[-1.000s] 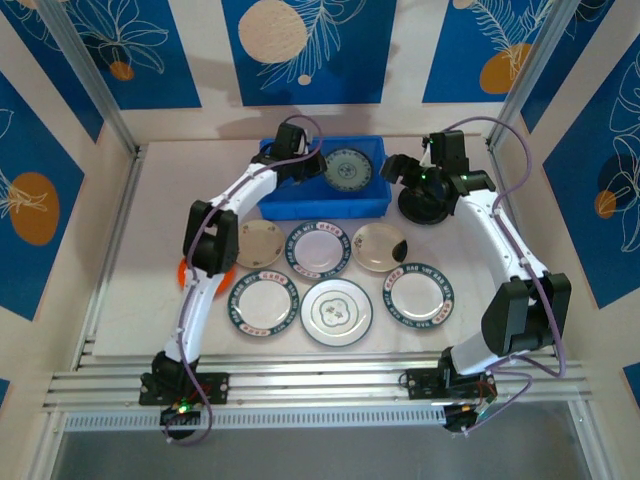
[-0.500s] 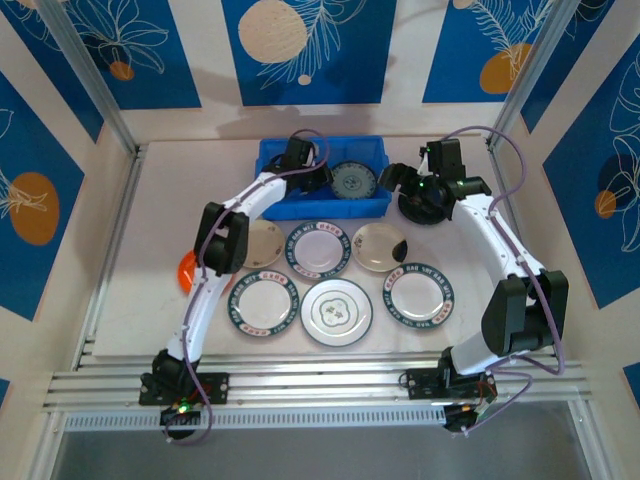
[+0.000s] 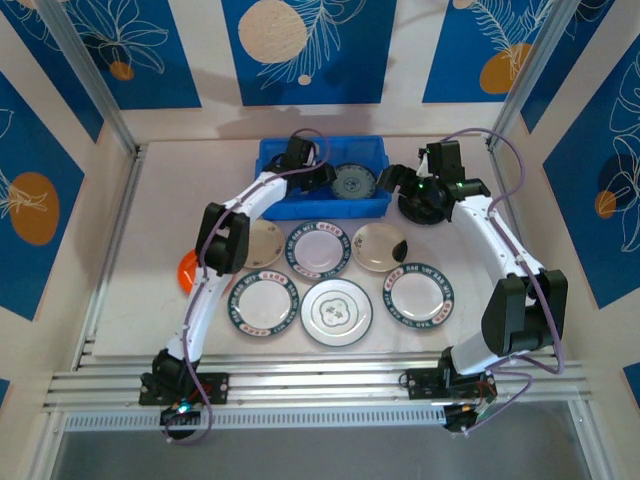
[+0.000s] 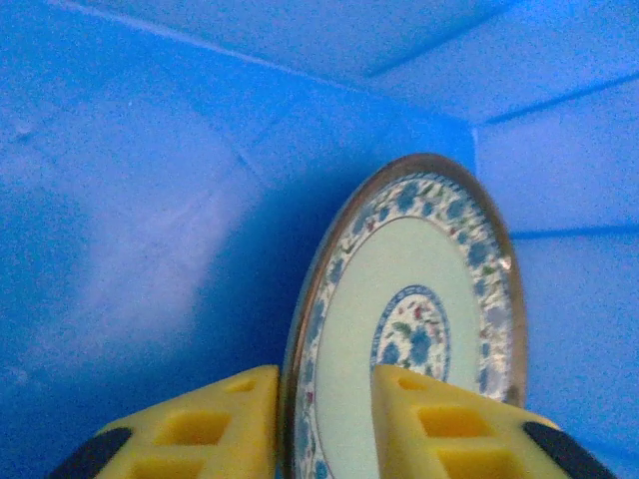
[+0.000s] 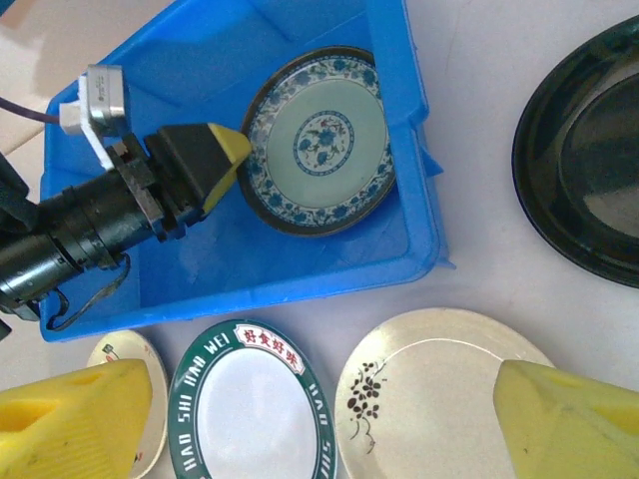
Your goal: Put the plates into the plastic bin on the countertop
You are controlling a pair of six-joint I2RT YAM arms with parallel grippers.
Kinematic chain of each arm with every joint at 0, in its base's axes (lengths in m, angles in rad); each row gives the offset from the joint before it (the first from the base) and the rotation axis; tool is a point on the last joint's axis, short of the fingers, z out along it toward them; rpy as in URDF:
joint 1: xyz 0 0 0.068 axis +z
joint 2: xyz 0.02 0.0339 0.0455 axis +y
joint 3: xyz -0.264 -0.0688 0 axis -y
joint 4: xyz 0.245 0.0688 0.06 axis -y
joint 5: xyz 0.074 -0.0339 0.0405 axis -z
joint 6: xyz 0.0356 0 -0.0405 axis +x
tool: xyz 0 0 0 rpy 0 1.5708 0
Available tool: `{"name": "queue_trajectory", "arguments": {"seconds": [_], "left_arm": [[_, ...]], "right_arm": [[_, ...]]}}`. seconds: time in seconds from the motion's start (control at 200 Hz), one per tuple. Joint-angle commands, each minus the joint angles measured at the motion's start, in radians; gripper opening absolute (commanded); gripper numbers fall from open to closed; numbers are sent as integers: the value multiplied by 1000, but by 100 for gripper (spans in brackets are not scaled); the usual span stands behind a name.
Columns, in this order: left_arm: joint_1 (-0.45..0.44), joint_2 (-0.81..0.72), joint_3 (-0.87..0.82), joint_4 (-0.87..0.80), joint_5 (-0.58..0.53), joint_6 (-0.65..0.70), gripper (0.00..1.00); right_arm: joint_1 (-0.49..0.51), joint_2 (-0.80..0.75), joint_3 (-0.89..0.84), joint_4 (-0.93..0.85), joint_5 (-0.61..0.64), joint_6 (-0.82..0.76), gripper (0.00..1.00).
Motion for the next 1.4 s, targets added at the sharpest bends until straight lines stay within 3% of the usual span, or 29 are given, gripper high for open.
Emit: {"name": "queue_trajectory", "arguments": {"seconds": [0.0, 0.395, 0.51, 0.65, 0.8, 0.945, 1.201, 1.396], "left_arm": [[-8, 21, 66, -39, 18, 34, 39], [9, -57, 102, -130, -50, 134, 71], [14, -115, 101, -169, -112, 190, 74], [14, -219, 59, -205, -162, 251, 74], [10, -399, -114, -212, -157, 304, 73], [-17, -597, -324, -166, -115, 339, 71], [-199, -726, -516, -185, -13, 376, 62], [-311, -798, -765, -93, 17, 296, 55]], "right_arm": [[-4, -3, -9, 9, -32, 4, 89], [-6, -40, -18, -11, -8, -15, 89], [-6, -72, -55, -18, -4, -20, 89], [7, -108, -104, -44, -6, -29, 89], [16, -187, -184, -101, 75, -23, 89], [-47, -307, -306, -107, 100, -1, 89], [-153, -454, -412, -83, 48, 58, 86], [-192, -451, -412, -80, -13, 54, 85]]}}
